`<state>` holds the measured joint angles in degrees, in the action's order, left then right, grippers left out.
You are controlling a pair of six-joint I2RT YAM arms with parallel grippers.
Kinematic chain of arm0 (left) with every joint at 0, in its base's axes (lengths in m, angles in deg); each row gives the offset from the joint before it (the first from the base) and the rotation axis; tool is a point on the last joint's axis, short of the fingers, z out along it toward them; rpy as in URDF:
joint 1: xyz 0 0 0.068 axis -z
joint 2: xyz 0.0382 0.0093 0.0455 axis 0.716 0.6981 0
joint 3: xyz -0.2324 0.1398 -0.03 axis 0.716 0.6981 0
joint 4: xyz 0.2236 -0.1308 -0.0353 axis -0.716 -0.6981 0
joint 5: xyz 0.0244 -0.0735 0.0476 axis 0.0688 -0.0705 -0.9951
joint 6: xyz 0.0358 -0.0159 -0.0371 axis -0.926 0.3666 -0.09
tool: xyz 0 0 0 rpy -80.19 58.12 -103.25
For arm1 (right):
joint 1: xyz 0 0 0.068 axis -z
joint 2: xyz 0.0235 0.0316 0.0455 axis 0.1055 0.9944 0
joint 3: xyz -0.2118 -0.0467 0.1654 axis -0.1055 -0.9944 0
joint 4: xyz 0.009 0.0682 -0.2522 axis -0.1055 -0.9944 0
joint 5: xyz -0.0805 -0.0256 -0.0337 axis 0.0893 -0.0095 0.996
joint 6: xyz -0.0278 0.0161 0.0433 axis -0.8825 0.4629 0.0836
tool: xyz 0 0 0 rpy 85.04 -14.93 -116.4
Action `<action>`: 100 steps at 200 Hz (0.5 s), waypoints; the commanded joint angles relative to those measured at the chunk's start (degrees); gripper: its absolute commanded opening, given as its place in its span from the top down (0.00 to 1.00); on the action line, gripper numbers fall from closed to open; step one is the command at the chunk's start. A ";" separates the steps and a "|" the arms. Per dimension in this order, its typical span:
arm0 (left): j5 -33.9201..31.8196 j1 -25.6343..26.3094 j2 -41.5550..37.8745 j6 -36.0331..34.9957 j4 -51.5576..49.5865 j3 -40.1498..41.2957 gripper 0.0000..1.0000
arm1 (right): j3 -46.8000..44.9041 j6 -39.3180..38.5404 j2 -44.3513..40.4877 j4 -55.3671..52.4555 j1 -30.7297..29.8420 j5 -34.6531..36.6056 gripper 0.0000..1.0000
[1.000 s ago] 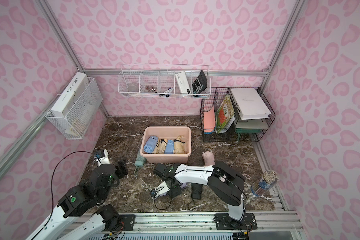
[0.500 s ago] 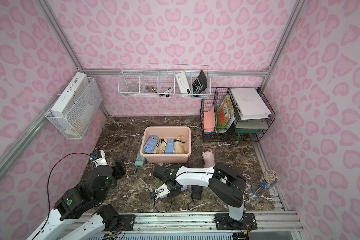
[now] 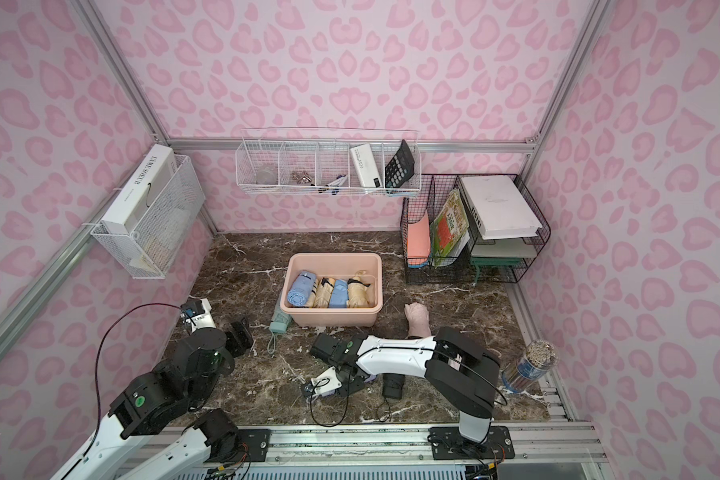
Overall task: Put the umbrella into the storage box
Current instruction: Pick up the umbrella from the center of the board.
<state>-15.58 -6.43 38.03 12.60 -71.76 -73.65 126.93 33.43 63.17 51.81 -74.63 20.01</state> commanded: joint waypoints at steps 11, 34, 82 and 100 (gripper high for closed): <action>-0.30 -0.09 0.25 0.23 0.10 -0.50 0.20 | -1.79 3.77 -2.95 4.13 -0.46 -0.40 0.84; -0.31 -0.09 0.77 0.04 0.44 -0.49 0.20 | -3.09 5.64 -5.11 6.12 -0.77 -0.76 0.88; 2.76 -1.12 4.66 -1.88 4.58 -1.24 0.20 | -4.11 13.72 -11.93 12.07 -0.81 -2.08 0.93; 5.15 -2.20 7.28 -2.60 6.32 -2.05 0.20 | -4.44 17.48 -14.49 14.30 -0.78 -2.10 0.96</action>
<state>-13.76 -7.66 42.91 11.88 -69.48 -74.53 122.67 44.17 51.41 60.34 -75.40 19.02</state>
